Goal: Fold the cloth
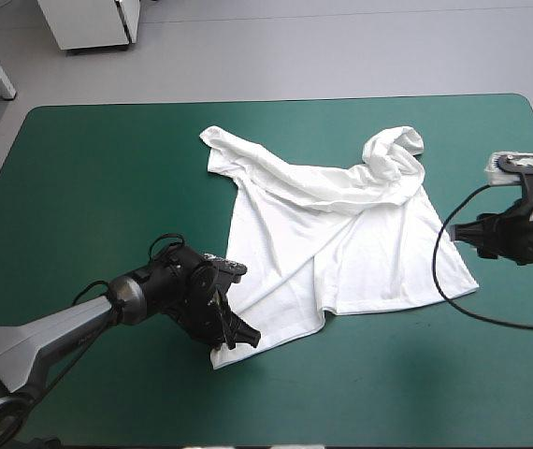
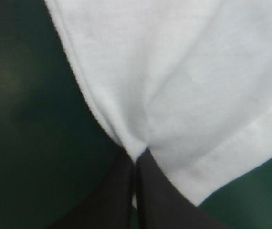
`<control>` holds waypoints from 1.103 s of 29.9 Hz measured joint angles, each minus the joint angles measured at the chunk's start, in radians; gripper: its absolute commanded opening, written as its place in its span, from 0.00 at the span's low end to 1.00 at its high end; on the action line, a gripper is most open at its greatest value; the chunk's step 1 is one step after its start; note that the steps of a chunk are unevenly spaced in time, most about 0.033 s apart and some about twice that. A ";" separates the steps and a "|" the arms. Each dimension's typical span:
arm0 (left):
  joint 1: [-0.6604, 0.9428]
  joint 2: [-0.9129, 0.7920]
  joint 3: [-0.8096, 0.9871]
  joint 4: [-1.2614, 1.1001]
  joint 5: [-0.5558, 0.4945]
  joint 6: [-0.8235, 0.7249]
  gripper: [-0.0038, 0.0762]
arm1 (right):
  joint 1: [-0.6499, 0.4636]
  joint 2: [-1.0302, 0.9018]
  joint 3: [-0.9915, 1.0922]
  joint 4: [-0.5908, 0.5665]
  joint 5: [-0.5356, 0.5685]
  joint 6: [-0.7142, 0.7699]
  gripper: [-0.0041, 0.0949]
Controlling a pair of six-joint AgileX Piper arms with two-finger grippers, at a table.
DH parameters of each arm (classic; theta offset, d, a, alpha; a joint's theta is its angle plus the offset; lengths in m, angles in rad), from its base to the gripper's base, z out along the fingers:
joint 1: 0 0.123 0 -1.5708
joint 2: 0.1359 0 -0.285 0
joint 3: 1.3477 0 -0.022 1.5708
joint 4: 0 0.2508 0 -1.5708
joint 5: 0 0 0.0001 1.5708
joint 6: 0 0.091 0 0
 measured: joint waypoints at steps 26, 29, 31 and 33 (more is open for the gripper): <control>0.001 0.000 0.001 -0.008 -0.004 0.016 0.02 | -0.082 0.474 0.055 -0.044 -0.101 -0.007 0.55; 0.001 0.000 0.001 -0.008 -0.003 0.016 0.02 | -0.101 0.474 0.068 -0.033 -0.119 -0.021 0.53; 0.001 0.000 0.001 -0.008 -0.004 0.016 0.02 | -0.102 0.474 0.079 -0.027 -0.131 -0.029 0.53; 0.001 0.000 0.001 -0.008 -0.004 0.016 0.02 | -0.102 0.474 0.097 -0.023 -0.141 -0.032 0.53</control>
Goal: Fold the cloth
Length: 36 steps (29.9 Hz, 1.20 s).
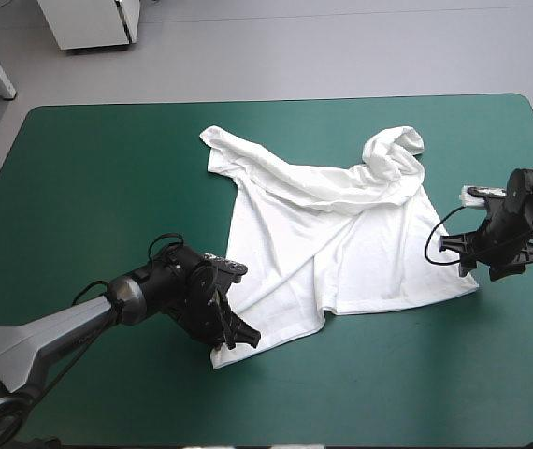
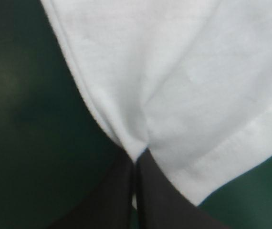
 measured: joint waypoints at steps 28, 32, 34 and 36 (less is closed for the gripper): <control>0.003 0.000 0.001 -0.005 -0.007 0.000 0.02 | 0.000 0.080 0.074 0.062 -0.050 -0.012 0.02; 0.003 0.001 -0.005 0.003 -0.003 0.000 0.02 | 0.000 0.083 0.054 0.080 -0.028 -0.004 0.02; 0.004 0.009 -0.028 0.008 0.015 0.000 0.02 | -0.001 0.079 0.042 0.090 -0.020 -0.004 0.02; 0.010 0.024 -0.070 -0.008 0.018 0.002 0.02 | 0.000 0.068 0.029 0.132 -0.019 -0.004 0.02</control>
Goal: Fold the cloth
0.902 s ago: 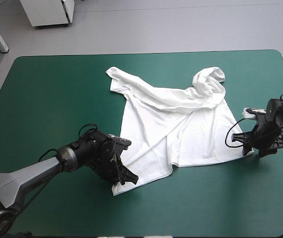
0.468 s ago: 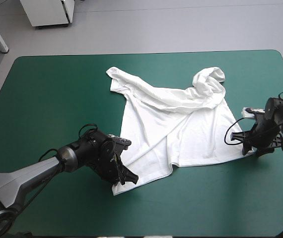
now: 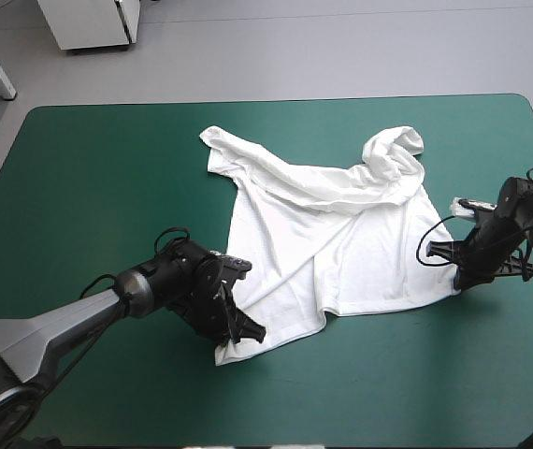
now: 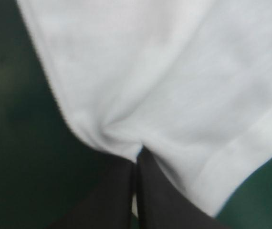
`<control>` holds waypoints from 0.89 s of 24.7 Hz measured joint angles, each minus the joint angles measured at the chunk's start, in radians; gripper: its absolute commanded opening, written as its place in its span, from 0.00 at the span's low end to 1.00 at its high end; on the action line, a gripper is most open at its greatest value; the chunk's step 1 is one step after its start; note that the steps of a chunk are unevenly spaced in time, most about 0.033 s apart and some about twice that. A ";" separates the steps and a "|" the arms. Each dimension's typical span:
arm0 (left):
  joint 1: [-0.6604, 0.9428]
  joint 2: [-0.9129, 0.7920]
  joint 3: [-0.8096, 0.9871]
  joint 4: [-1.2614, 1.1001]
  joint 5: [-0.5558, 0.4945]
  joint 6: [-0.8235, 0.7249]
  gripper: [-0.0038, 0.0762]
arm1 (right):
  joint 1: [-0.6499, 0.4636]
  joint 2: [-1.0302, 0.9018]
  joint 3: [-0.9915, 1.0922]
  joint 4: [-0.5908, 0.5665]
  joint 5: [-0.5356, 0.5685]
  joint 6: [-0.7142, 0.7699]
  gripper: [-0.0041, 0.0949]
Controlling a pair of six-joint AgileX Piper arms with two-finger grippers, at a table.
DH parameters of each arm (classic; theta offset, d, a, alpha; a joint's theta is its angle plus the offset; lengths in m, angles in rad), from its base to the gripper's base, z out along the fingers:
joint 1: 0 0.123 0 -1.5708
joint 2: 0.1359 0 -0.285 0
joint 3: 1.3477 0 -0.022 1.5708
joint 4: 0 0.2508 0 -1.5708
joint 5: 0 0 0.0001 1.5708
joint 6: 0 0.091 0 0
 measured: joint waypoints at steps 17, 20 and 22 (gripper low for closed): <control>0.158 -0.013 -1.104 0.180 0.192 0.217 0.02 | 0.002 -0.387 -0.640 0.272 0.098 -0.091 0.03; 0.159 -0.021 -1.389 0.190 0.193 0.303 0.02 | 0.002 -0.387 -0.883 0.331 0.086 -0.126 0.03; 0.159 -0.030 -1.521 0.187 0.174 0.341 0.02 | 0.002 -0.390 -1.030 0.342 0.068 -0.134 0.03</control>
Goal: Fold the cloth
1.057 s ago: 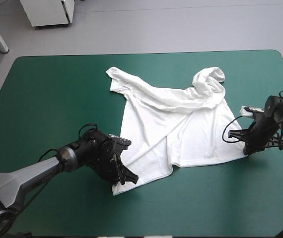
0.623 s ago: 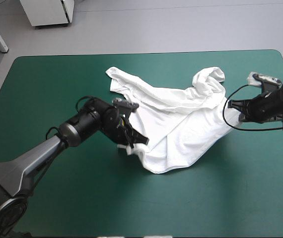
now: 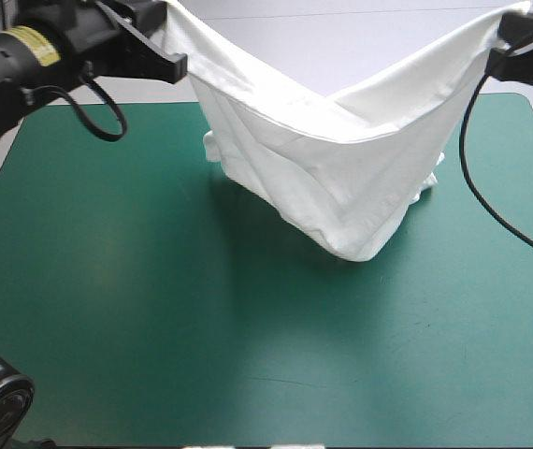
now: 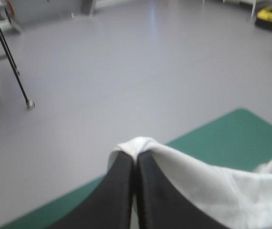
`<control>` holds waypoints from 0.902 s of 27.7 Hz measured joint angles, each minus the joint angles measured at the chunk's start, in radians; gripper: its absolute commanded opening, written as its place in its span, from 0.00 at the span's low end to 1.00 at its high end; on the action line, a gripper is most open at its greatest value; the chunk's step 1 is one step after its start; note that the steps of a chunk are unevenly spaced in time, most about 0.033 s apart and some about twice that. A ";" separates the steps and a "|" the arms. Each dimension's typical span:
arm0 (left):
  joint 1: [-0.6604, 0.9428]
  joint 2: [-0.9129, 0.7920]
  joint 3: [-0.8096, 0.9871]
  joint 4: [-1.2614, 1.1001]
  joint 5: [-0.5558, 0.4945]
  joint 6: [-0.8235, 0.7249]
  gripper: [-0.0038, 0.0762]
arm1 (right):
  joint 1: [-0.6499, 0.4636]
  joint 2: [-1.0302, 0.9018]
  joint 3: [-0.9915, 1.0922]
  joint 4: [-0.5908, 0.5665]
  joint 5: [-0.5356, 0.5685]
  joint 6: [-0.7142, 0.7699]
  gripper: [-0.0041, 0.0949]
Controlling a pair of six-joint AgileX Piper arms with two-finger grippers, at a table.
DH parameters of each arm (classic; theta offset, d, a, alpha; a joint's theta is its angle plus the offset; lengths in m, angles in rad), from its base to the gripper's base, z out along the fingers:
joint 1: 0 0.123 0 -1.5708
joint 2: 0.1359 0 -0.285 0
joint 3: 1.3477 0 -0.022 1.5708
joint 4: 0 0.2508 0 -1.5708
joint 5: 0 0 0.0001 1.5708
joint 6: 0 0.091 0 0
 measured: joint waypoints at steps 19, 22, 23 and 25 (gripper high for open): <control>0.000 0.008 -0.297 -0.114 -0.129 0.114 0.02 | 0.000 0.035 -0.438 0.012 -0.062 0.001 0.03; 0.000 0.041 -0.260 -0.001 -0.138 0.076 0.02 | 0.000 0.115 -0.431 0.007 -0.038 0.017 0.03; 0.000 0.057 -0.242 0.043 -0.143 0.061 0.02 | 0.000 0.148 -0.430 0.005 -0.035 0.021 0.03; 0.000 0.095 -0.206 0.131 -0.169 0.043 0.02 | 0.000 0.210 -0.423 0.002 -0.040 0.028 0.03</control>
